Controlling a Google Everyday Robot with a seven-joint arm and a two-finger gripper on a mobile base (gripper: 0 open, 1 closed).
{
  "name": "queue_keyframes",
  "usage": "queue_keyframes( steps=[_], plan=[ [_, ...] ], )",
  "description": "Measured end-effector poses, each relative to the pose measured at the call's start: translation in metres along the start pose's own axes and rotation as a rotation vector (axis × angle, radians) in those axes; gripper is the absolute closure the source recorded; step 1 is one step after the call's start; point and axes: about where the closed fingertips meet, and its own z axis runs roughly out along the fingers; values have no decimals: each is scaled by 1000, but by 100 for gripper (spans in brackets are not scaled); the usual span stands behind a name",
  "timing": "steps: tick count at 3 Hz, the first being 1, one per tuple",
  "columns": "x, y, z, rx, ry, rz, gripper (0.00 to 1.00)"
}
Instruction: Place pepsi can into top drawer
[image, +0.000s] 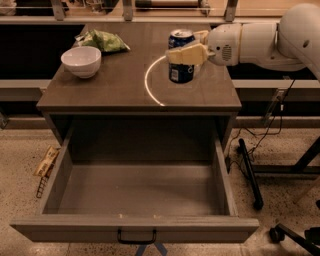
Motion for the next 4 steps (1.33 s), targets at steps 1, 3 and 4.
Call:
queue_keyframes(
  steps=[1,3,4],
  plan=[
    [6,22,-1,-12,19,49,100],
    [28,101,1,2,-32,51,100],
    [60,134,7,2,11,8,100]
  ],
)
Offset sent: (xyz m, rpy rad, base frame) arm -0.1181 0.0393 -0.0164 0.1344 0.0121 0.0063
